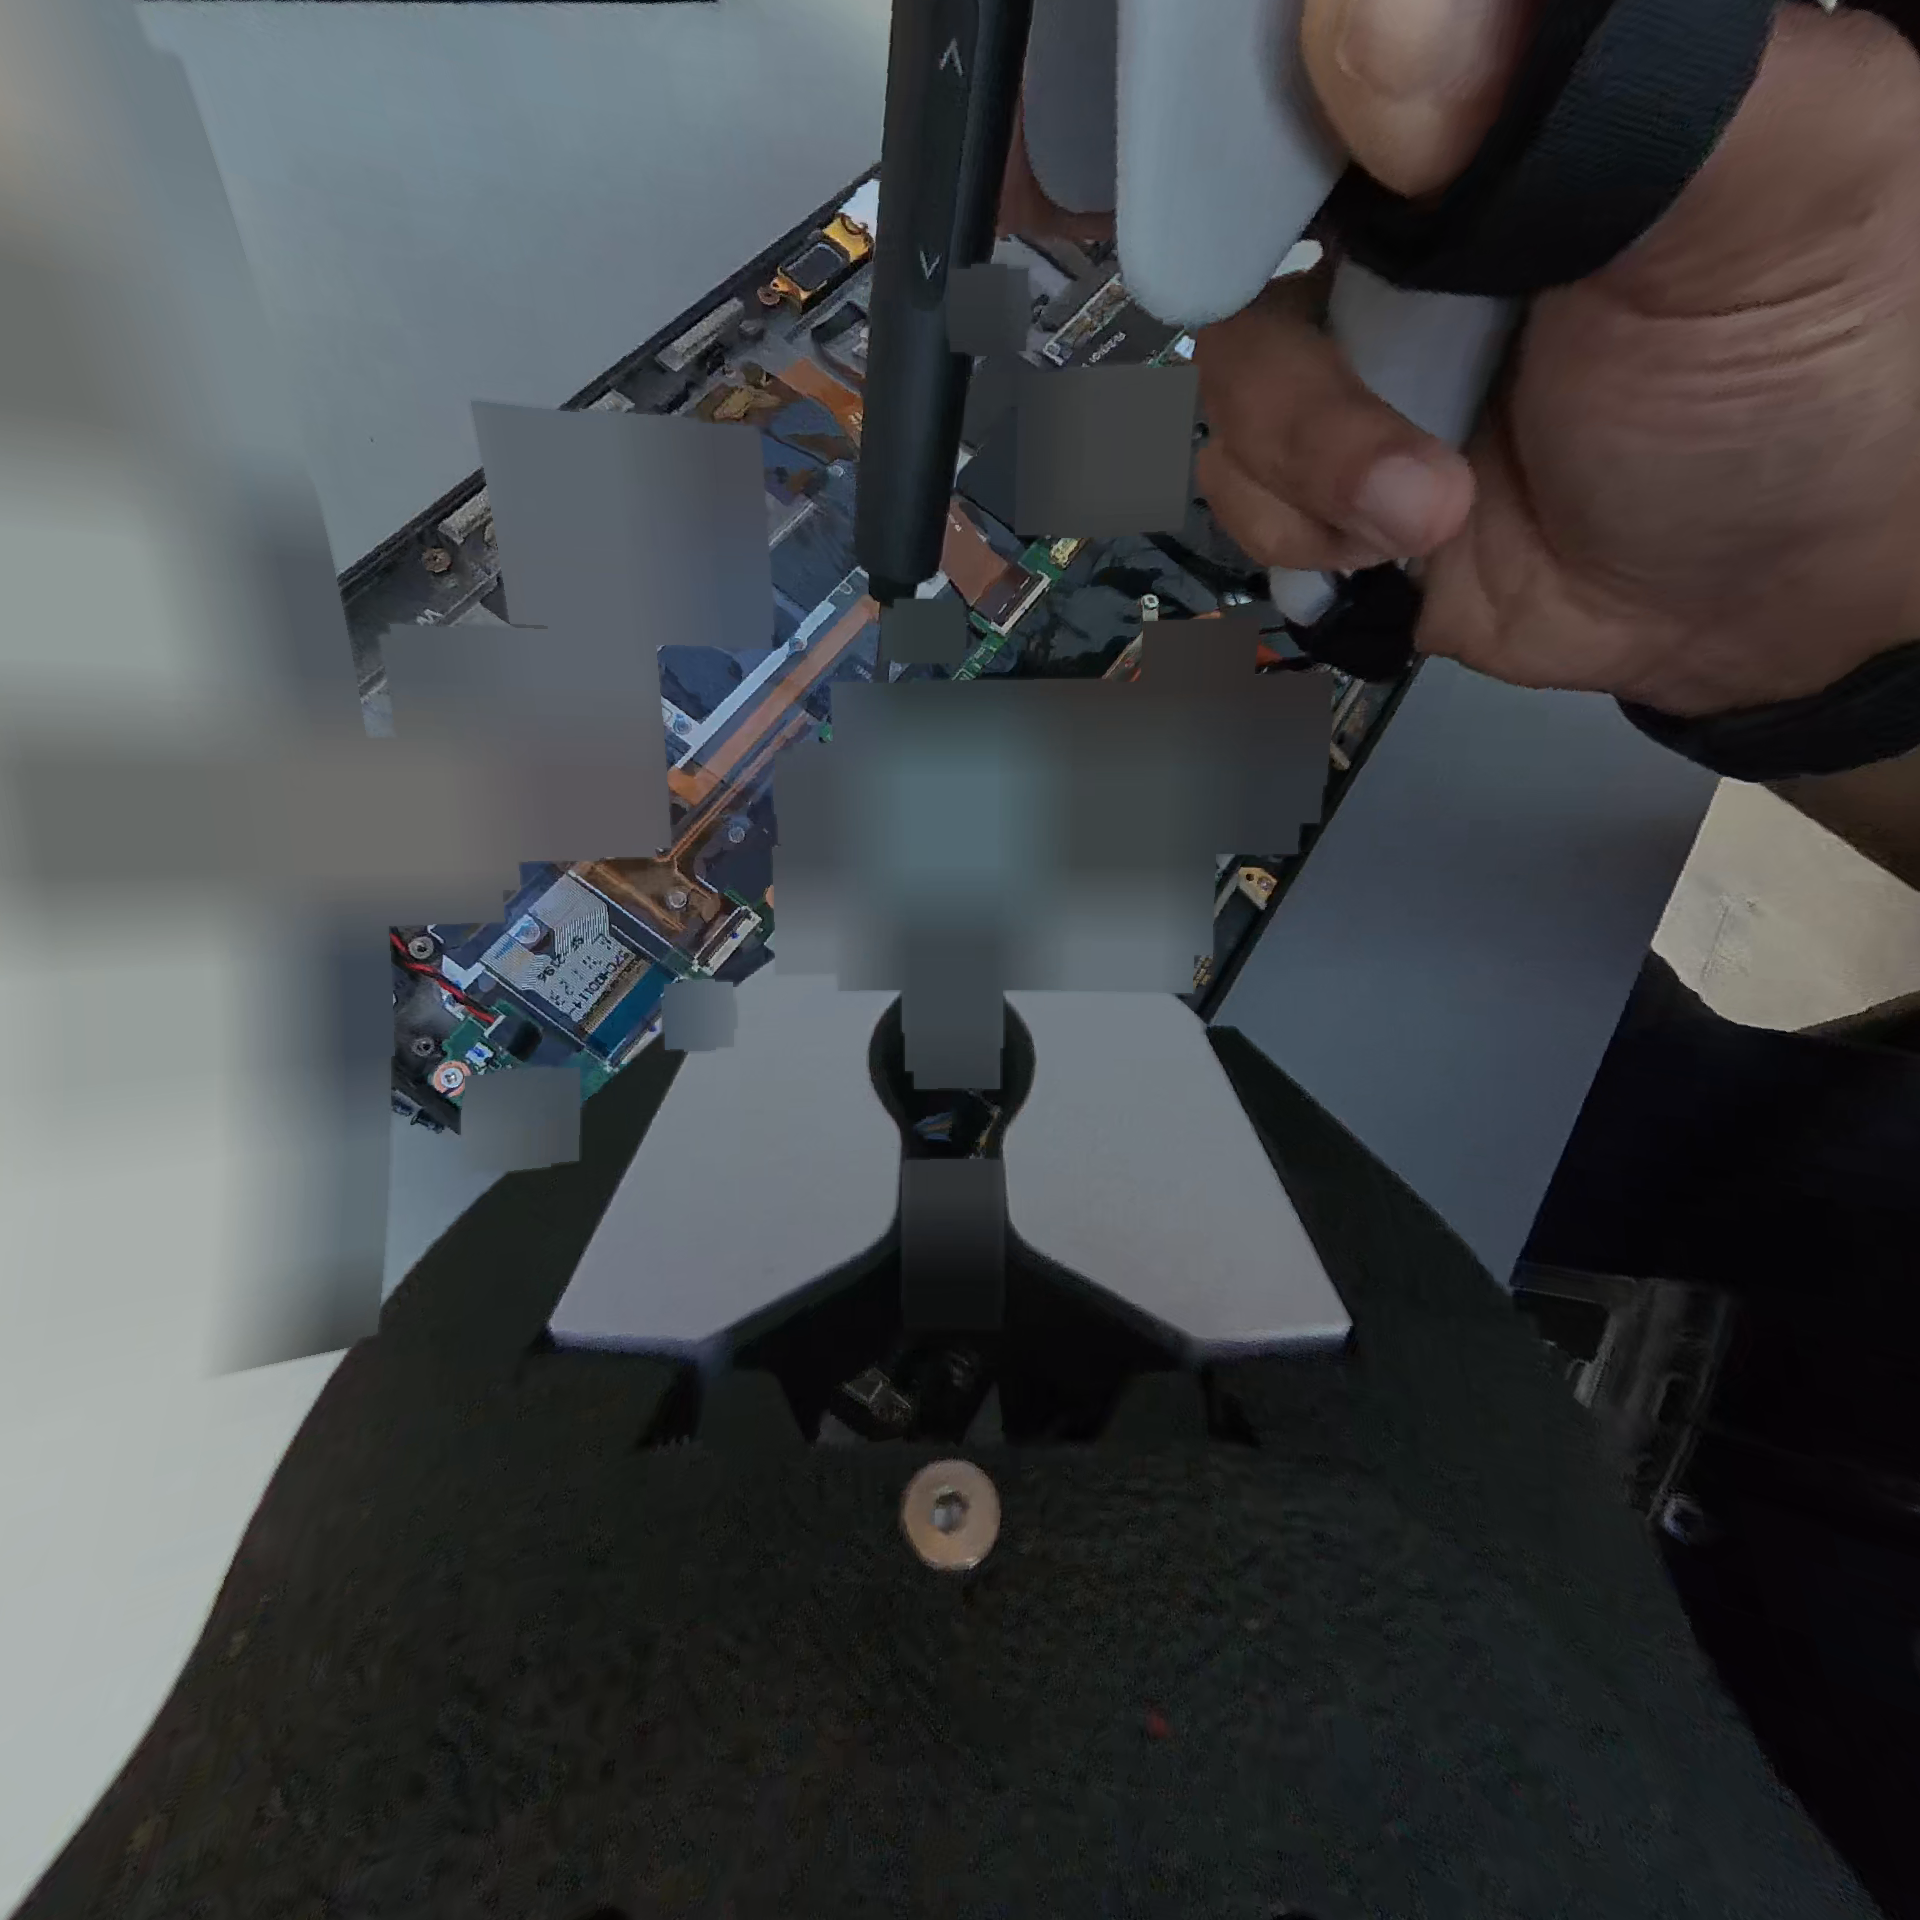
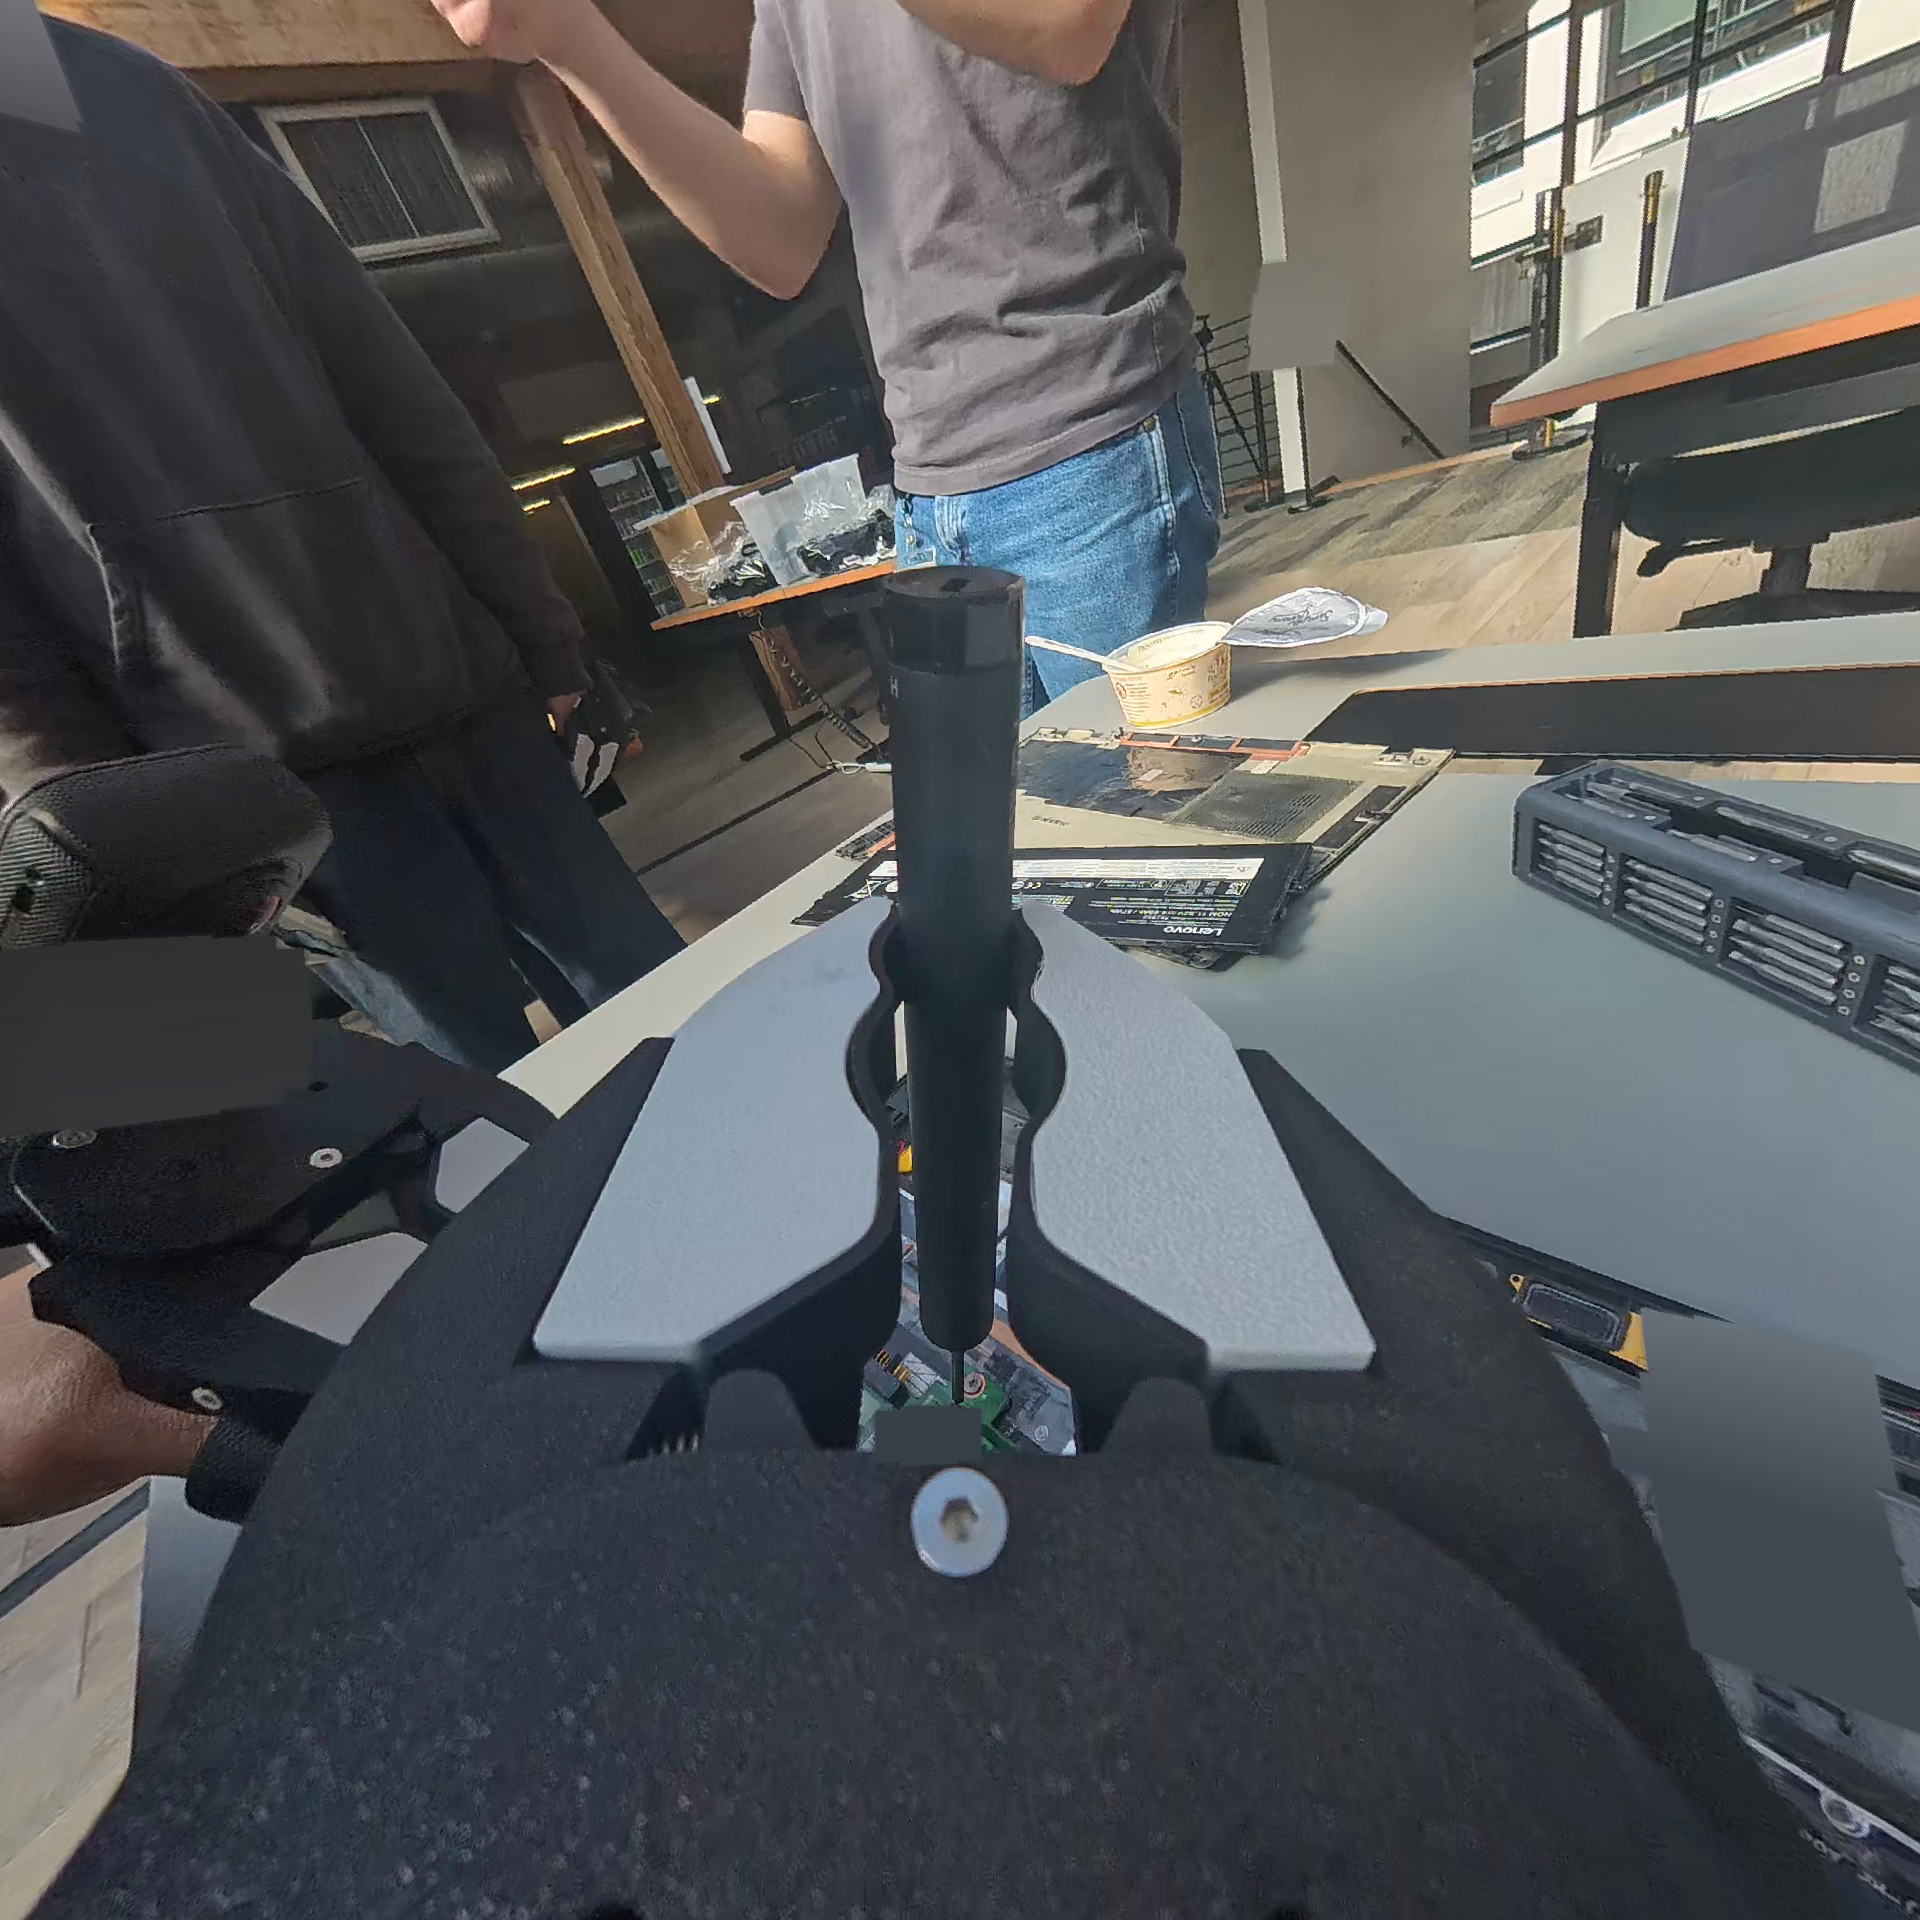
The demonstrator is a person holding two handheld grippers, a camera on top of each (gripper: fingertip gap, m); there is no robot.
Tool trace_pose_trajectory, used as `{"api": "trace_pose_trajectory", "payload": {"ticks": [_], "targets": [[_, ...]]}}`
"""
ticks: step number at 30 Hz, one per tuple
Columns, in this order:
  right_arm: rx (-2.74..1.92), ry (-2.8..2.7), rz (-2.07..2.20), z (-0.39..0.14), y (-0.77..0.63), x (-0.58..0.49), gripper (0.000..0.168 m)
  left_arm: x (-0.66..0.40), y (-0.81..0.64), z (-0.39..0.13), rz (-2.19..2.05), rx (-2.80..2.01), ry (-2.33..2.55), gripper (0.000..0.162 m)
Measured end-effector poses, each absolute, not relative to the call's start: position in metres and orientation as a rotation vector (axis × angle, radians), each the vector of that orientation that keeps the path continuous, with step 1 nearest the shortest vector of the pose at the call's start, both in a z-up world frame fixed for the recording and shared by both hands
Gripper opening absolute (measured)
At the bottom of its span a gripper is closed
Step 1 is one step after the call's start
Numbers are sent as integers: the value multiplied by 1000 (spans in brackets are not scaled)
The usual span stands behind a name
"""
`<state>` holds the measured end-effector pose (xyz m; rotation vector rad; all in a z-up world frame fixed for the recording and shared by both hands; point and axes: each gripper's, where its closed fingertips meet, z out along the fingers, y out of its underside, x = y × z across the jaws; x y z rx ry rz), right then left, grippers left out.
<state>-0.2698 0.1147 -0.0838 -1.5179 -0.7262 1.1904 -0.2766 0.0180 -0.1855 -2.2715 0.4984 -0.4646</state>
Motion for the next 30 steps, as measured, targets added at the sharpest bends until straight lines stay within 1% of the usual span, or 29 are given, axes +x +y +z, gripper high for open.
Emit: {"api": "trace_pose_trajectory", "payload": {"ticks": [3, 6, 8, 11, 12, 15, 17, 20, 25, 30], "targets": [[-1518, -708, 1211, -82, 114, -268, 17, -269, 26, -186, -502, -2310, 425, 1], [-1499, -647, 1268, -72, 113, -263, 17, -268, 39, -187, -462, -2305, 387, 5], [-1474, -588, 1344, -59, 112, -259, 17, -265, 46, -184, -453, -2266, 379, 26], [-1430, -521, 1422, -39, 111, -253, 17, -262, 53, -176, -400, -2201, 407, 47], [-1412, -508, 1449, -32, 109, -251, 17, -261, 53, -175, -384, -2192, 424, 45], [-1376, -488, 1478, -17, 106, -247, 17, -258, 53, -170, -410, -2169, 417, 23], [-1360, -486, 1482, -11, 105, -244, 17, -258, 53, -164, -460, -2145, 383, 14], [-1342, -466, 1496, -6, 105, -239, 17, -259, 51, -154, -509, -2106, 346, 10], [-1326, -451, 1509, -2, 103, -234, 17, -257, 48, -138, -589, -2048, 315, 13], [-1316, -440, 1530, 4, 100, -232, 17, -258, 47, -130, -602, -2028, 299, 4]]}}
